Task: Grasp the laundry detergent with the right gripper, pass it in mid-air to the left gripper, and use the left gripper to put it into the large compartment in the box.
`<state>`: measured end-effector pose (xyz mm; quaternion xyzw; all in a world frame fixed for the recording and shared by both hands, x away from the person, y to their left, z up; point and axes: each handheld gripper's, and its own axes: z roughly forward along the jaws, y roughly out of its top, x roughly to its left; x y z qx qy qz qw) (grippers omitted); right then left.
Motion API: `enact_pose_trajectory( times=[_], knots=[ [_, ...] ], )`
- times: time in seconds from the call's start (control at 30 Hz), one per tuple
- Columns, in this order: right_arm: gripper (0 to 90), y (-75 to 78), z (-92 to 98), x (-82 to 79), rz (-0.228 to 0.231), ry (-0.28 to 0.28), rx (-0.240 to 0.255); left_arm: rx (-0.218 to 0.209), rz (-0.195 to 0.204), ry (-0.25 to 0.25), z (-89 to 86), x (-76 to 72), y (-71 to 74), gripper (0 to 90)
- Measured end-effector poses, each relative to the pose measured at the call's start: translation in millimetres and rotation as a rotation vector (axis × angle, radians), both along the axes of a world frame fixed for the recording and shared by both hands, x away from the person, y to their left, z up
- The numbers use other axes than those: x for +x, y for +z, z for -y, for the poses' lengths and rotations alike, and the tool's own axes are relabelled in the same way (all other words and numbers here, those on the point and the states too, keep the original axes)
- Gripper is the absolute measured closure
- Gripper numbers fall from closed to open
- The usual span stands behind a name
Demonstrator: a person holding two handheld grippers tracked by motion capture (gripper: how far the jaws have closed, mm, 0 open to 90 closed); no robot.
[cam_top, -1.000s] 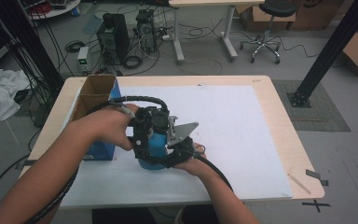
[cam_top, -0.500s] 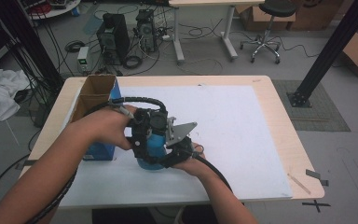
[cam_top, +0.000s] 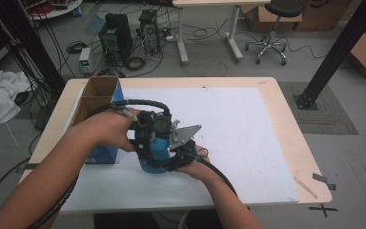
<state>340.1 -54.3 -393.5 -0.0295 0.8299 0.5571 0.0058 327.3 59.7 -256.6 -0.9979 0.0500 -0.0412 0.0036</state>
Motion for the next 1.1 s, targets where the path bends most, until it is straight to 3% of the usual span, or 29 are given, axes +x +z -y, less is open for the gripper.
enact_pose_trajectory(
  times=[0.63,1.1],
  knots=[
    [46.0,-1.3,-0.1,0.2,0.006,0.0,0.005,0.01,-0.006,-0.005,-0.7,-0.5,-0.2,33.8],
    [46.1,-1.9,-0.8,1.1,0.005,-0.001,0.004,0.014,0.018,-0.004,0.1,-1.3,-1.2,34.8]
  ],
)
